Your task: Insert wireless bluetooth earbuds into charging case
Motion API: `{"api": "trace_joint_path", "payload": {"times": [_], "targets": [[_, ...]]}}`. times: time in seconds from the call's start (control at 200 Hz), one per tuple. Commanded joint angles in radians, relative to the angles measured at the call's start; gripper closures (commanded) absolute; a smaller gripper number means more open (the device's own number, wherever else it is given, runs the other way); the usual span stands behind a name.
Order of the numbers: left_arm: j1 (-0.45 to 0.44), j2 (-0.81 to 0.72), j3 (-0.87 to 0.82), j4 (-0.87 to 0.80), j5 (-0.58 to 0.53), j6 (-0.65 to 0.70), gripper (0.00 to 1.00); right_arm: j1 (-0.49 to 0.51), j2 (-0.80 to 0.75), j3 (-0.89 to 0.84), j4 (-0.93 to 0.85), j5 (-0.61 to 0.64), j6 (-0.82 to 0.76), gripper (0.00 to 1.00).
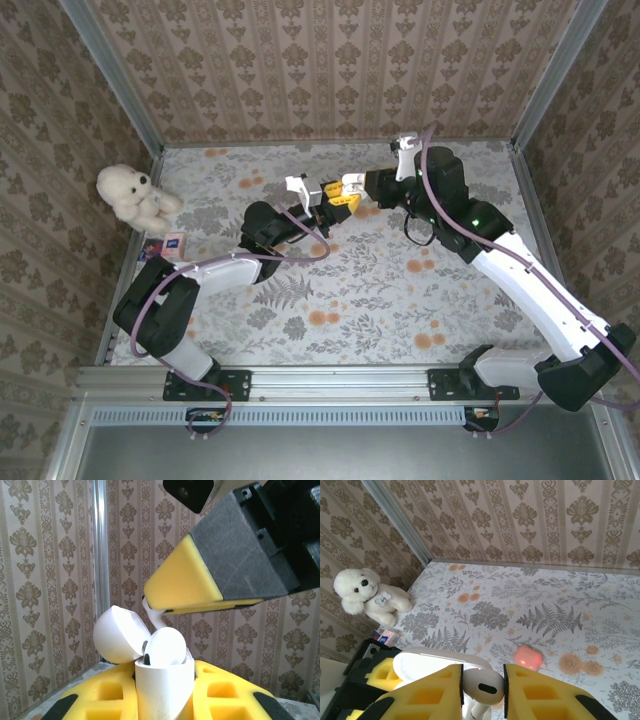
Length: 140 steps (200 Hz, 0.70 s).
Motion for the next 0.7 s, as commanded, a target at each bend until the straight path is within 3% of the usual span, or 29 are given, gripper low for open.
{"api": "trace_joint_path", "payload": {"times": [0.0,0.695], "targets": [[-0.003,0.007,0.038,0.056,0.015,0.000,1.00,0.009,0.001,-0.012,0.028,-0.016,0.016,0.75],[-0.003,0.012,0.050,0.057,0.011,0.002,1.00,0.062,0.022,-0.021,-0.009,0.015,-0.088,0.77]]}}
